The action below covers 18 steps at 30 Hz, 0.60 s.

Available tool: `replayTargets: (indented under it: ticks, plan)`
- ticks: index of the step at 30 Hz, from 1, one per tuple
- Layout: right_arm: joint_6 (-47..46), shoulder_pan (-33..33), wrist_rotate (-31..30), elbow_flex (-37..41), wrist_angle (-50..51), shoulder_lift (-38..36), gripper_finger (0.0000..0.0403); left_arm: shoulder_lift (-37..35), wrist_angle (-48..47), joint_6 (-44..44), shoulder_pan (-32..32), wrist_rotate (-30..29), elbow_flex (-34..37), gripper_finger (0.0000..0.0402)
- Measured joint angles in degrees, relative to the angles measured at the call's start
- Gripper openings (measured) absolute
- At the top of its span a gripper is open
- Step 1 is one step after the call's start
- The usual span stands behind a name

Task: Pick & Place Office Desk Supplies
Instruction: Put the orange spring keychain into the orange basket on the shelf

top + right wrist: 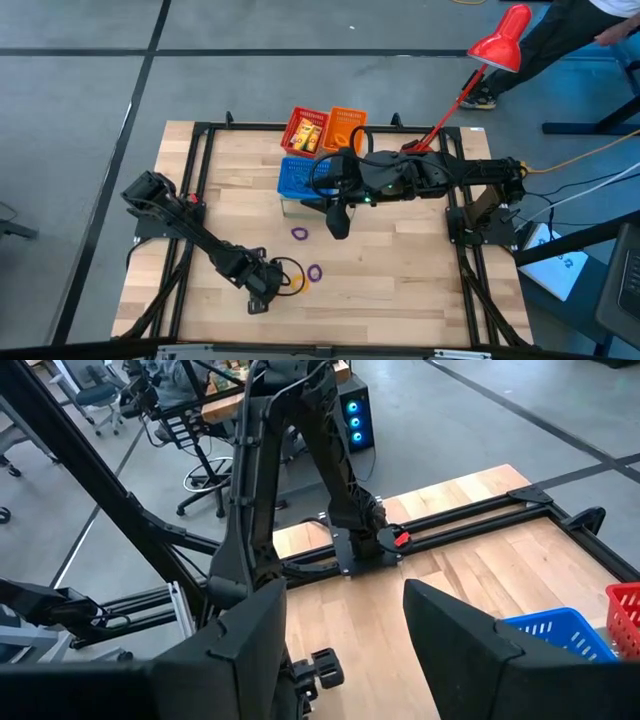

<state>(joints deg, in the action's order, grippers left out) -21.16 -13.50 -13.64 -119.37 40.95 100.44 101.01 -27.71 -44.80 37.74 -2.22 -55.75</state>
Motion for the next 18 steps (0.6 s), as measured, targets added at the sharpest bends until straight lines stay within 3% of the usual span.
replayTargets:
  ticks: [10,18]
  plan:
    - [0.41,0.00,0.16,0.00,0.00,0.00,0.0206,2.45,-5.87,-0.44,-0.09,0.37,0.04,0.0068]
    - [0.63,0.07,0.16,0.00,0.02,0.00,0.0206,2.13,0.02,-4.21,-0.76,3.16,0.25,0.0020]
